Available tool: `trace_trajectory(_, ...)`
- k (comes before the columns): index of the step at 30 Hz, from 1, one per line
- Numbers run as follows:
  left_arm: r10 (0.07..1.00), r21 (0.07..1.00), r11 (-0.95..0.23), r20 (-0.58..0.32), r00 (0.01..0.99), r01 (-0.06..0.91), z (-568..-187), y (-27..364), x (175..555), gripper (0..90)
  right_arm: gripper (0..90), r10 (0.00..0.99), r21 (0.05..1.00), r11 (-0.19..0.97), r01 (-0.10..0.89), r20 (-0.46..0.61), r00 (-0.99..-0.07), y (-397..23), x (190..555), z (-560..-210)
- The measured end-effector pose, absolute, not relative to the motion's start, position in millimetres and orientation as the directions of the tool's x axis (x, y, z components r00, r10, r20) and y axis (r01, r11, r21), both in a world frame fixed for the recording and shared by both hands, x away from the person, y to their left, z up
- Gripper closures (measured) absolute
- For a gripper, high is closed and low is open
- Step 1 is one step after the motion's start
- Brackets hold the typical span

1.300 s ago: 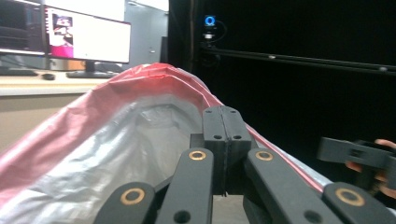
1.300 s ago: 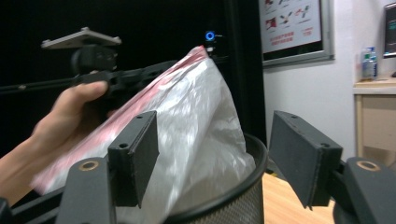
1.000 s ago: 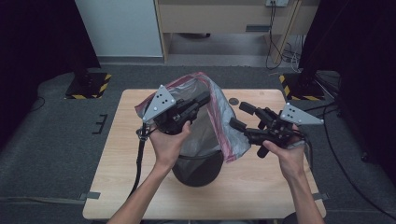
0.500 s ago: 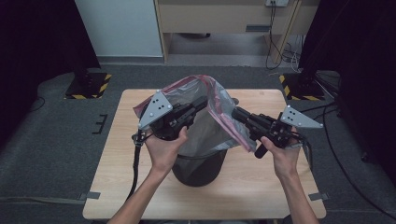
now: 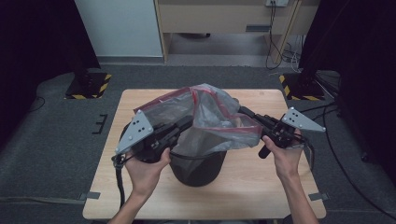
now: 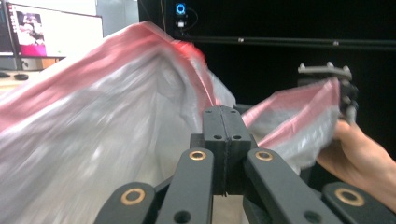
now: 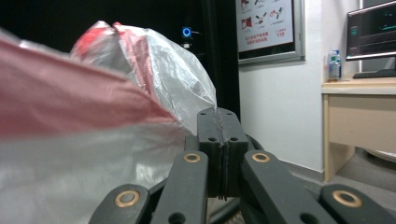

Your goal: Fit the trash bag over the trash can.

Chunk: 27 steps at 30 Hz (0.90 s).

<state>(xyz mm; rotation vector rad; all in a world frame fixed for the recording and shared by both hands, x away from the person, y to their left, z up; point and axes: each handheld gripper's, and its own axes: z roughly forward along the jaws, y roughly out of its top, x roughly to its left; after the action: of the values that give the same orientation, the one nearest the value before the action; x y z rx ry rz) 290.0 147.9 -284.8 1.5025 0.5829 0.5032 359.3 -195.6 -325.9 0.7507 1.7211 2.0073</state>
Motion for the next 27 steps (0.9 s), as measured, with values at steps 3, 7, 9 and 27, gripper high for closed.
trace_trajectory(3, 0.653, 0.998, 0.025, -0.063, 0.755, 0.062, -293, 162, 279, 90.0, 89.9, 0.625, 0.985, -0.163, 0.048, 0.141, -0.767, -198, 358, -329)
trace_trajectory(7, 0.658, 0.996, 0.027, -0.078, 0.749, 0.080, -303, 175, 269, 90.0, 89.9, 0.641, 0.988, -0.148, 0.051, 0.135, -0.756, -200, 355, -333)
trace_trajectory(9, 0.663, 0.995, 0.012, -0.079, 0.744, 0.094, -310, 180, 265, 90.0, 89.9, 0.649, 0.990, -0.134, 0.051, 0.126, -0.750, -200, 353, -335)
trace_trajectory(27, 0.711, 0.986, 0.026, -0.134, 0.691, 0.164, -353, 213, 249, 90.0, 89.2, 0.664, 0.994, -0.076, 0.077, 0.108, -0.740, -199, 340, -350)
